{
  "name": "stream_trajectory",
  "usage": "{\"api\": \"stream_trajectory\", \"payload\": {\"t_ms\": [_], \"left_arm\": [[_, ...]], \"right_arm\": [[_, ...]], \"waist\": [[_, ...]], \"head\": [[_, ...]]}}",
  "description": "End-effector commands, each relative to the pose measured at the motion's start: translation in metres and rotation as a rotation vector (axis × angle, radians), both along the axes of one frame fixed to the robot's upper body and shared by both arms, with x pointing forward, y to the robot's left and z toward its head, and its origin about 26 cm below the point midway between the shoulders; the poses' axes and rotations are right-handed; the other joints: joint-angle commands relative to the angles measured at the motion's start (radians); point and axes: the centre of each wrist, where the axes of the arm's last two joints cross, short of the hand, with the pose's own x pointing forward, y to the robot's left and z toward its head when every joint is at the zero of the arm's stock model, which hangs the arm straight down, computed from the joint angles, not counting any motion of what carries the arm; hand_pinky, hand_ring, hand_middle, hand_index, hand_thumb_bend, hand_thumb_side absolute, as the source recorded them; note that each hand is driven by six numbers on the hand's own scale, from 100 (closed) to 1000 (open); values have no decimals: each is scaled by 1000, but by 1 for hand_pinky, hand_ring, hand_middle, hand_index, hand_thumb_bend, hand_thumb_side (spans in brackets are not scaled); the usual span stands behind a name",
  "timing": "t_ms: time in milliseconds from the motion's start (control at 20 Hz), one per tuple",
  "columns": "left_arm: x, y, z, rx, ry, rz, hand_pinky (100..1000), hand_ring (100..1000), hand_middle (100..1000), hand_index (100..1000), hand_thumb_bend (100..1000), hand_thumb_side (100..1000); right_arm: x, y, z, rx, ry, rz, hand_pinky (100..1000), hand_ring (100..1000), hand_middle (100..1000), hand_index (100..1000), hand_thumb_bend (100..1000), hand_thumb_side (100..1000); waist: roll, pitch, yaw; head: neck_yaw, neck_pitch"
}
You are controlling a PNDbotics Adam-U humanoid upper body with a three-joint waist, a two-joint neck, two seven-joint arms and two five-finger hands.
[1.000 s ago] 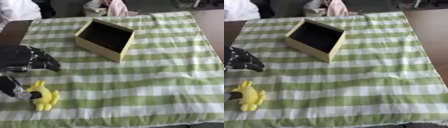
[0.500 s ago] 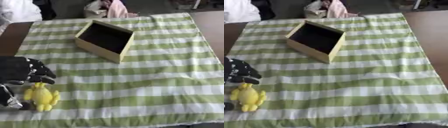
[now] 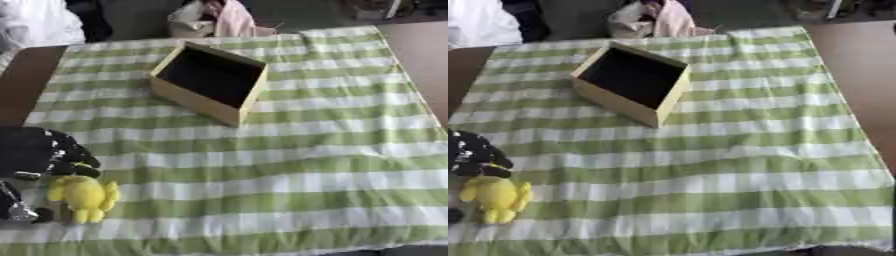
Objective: Pick up objects on the table and place them in the box.
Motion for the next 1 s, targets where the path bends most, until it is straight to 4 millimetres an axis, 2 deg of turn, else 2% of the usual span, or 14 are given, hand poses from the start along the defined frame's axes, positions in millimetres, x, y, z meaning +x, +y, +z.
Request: {"api": "stream_trajectory", "payload": {"t_ms": [50, 100, 250, 350, 600, 700, 750, 800, 1000], "left_arm": [[3, 9, 15, 146, 29, -32, 814, 882, 888, 981, 443, 479], [4, 10, 14, 152, 30, -28, 813, 882, 889, 982, 441, 476], [7, 9, 6, 144, 64, -17, 791, 871, 874, 977, 312, 500], [9, 7, 1, 133, 96, -13, 786, 869, 872, 977, 268, 519], [16, -1, 2, 124, 129, -13, 785, 873, 880, 983, 264, 532], [18, -2, 4, 135, 133, -8, 792, 879, 891, 992, 292, 605], [19, -2, 5, 144, 134, -3, 796, 883, 898, 998, 314, 686], [20, -2, 6, 154, 135, 2, 797, 884, 899, 1000, 323, 721], [22, -3, 3, 175, 156, 8, 791, 881, 893, 997, 303, 781]], "right_arm": [[-4, -1, 8, -6, -29, -1, 667, 737, 723, 781, 100, 640], [-4, -1, 8, -5, -30, 0, 667, 737, 723, 781, 100, 640], [-4, 0, 8, -4, -29, 2, 666, 737, 723, 781, 100, 641], [-4, 0, 7, -1, -28, 4, 665, 737, 723, 781, 100, 642], [-4, 0, 7, 5, -24, 7, 664, 736, 722, 781, 100, 643], [-4, 0, 6, 7, -23, 7, 664, 736, 722, 781, 100, 644], [-4, 0, 6, 7, -23, 7, 664, 736, 722, 781, 100, 643], [-4, 0, 6, 8, -23, 7, 664, 736, 721, 781, 100, 643], [-4, -1, 5, 11, -21, 7, 663, 736, 721, 781, 100, 644]], "waist": [[0, -11, -2], [0, -11, -3], [0, -10, -8], [1, -9, -11], [1, -6, -15], [1, -5, -16], [1, -4, -16], [2, -4, -16], [2, -4, -19]], "head": [[-1, 7], [1, 7], [5, 7], [9, 7], [12, 7], [12, 7], [12, 7], [13, 7], [13, 7]]}}
